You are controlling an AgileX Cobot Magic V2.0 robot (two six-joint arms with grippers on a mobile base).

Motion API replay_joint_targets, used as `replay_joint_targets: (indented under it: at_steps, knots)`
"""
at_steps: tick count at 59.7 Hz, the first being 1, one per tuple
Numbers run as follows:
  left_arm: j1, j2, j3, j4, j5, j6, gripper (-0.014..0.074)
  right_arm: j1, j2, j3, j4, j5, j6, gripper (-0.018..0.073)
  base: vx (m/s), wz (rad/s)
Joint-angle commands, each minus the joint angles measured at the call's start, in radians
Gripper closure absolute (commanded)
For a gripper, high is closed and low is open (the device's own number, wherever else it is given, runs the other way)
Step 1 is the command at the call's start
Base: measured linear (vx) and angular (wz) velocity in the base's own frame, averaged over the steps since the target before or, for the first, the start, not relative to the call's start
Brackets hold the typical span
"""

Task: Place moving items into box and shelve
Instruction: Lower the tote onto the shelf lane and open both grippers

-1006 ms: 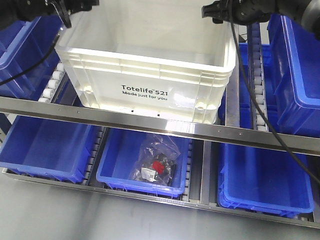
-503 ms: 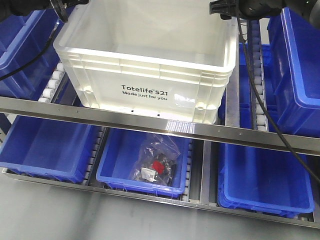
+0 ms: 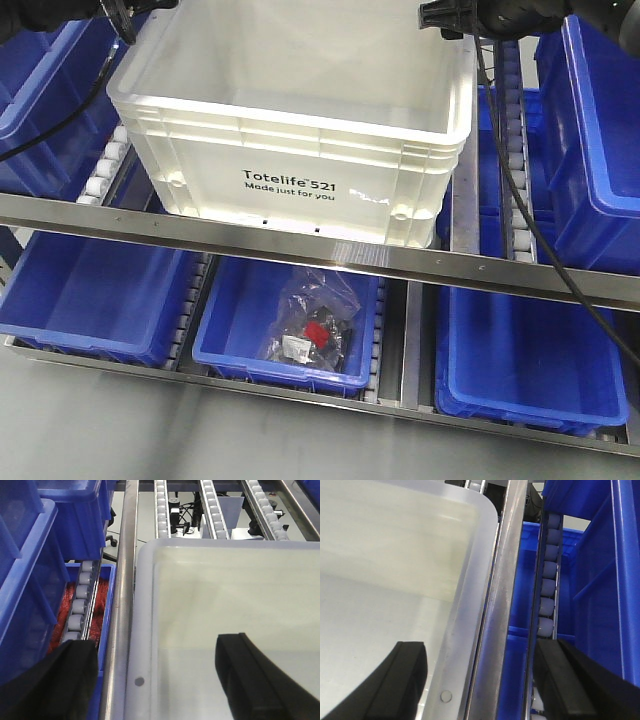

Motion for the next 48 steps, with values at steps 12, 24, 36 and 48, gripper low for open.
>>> replay_joint_targets:
  at_steps: [12,24,36,48]
  knots:
    - [-0.004,-0.058,-0.035,0.000,-0.078,-0.004,0.0007,-0.002,-0.060,-0.036,-0.039,-0.050,0.002,0.0047,0.00,0.00]
    - [-0.004,-0.058,-0.035,0.000,-0.078,-0.004,0.0007,-0.002,-0.060,-0.036,-0.039,-0.050,0.002,0.0047,0.00,0.00]
    - [-0.004,-0.061,-0.035,0.000,-0.079,-0.004,0.0007,-0.002,-0.060,-0.036,-0.039,-0.050,0.002,0.0047,0.00,0.00]
    - [-0.004,-0.075,-0.035,0.000,-0.079,-0.004,0.0007,-0.002,-0.060,-0.036,-0.039,-0.050,0.002,0.0047,0.00,0.00]
